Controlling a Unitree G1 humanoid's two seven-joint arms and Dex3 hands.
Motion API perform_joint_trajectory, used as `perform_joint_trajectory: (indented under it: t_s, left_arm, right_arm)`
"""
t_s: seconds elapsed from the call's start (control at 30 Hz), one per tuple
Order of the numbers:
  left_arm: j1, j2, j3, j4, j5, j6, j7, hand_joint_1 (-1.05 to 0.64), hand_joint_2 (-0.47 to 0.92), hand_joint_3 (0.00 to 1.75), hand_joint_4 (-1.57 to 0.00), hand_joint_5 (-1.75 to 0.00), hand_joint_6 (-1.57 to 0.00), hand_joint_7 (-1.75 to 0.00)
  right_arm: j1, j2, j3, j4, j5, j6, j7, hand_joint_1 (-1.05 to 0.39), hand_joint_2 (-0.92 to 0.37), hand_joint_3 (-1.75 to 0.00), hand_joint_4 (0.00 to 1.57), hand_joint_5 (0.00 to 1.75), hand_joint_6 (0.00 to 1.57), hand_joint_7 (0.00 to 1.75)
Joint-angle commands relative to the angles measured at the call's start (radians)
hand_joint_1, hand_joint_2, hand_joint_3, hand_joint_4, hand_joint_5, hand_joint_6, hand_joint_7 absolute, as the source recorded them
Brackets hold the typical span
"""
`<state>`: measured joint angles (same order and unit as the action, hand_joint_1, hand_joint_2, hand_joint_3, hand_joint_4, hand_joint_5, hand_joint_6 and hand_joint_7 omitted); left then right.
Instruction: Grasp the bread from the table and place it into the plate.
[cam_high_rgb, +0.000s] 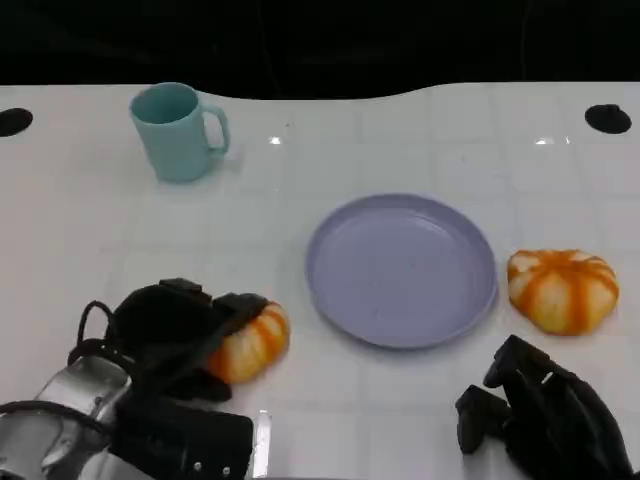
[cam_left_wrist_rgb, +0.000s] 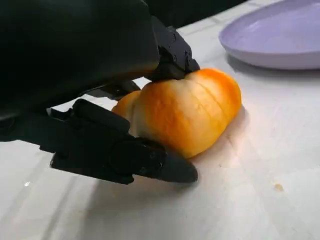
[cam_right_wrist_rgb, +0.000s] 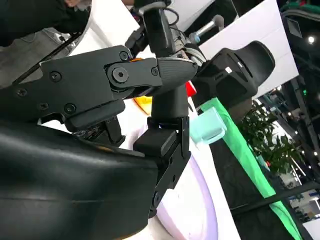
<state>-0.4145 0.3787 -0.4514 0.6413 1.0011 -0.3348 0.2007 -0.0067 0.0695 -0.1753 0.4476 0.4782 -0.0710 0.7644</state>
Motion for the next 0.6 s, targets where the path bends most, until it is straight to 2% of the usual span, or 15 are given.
perform_joint_trajectory:
  t_s: [0.03, 0.07, 0.1, 0.17, 0.23, 0.33, 0.47, 0.6]
  left_arm:
    - [-0.012, -0.009, -0.054, 0.184, -0.006, -0.079, 0.255, -0.29, 0.80, 0.73, -0.76, -1.67, -0.81, -1.17]
    - [-0.021, -0.010, -0.059, 0.199, -0.009, -0.098, 0.320, -0.29, 0.77, 0.79, -0.77, -1.71, -0.72, -1.45]
    - [-0.030, -0.011, -0.061, 0.212, -0.015, -0.115, 0.378, -0.27, 0.70, 0.90, -0.78, -1.73, -0.67, -1.60]
    - [-0.045, -0.017, -0.055, 0.232, -0.038, -0.140, 0.457, -0.25, 0.61, 1.14, -0.79, -1.74, -0.62, -1.71]
    - [-0.054, -0.022, -0.044, 0.242, -0.061, -0.155, 0.499, -0.24, 0.57, 1.24, -0.78, -1.75, -0.61, -1.74]
    - [-0.059, -0.026, -0.028, 0.229, -0.089, -0.145, 0.536, -0.24, 0.56, 1.28, -0.78, -1.75, -0.60, -1.75]
    - [-0.058, -0.028, -0.002, 0.169, -0.114, -0.111, 0.573, -0.24, 0.54, 1.13, -0.75, -1.75, -0.54, -1.75]
    - [-0.047, -0.047, 0.043, 0.065, -0.176, -0.078, 0.540, -0.24, 0.50, 1.14, -0.78, -1.75, -0.56, -1.75]
  right_arm:
    - [0.003, -0.010, -0.005, 0.009, 0.005, -0.018, 0.009, -0.56, -0.92, -0.24, 0.78, 1.68, 0.69, 1.41]
    - [0.002, -0.011, -0.006, 0.009, 0.005, -0.016, 0.007, -0.56, -0.92, -0.24, 0.78, 1.68, 0.69, 1.40]
    - [0.000, -0.012, -0.006, 0.010, 0.005, -0.013, 0.008, -0.56, -0.92, -0.24, 0.78, 1.68, 0.70, 1.40]
    - [-0.003, -0.014, -0.008, 0.015, 0.007, -0.013, 0.012, -0.55, -0.92, -0.25, 0.78, 1.67, 0.70, 1.40]
    - [-0.005, -0.013, -0.010, 0.020, 0.007, -0.018, 0.016, -0.55, -0.92, -0.26, 0.78, 1.67, 0.70, 1.40]
    - [-0.007, -0.014, -0.011, 0.023, 0.004, -0.019, 0.013, -0.55, -0.92, -0.25, 0.79, 1.67, 0.70, 1.39]
    - [-0.013, -0.014, -0.015, 0.040, 0.007, -0.021, 0.017, -0.55, -0.92, -0.24, 0.78, 1.67, 0.69, 1.38]
    - [-0.018, -0.015, -0.016, 0.046, 0.005, -0.019, 0.012, -0.56, -0.92, -0.23, 0.79, 1.67, 0.70, 1.38]
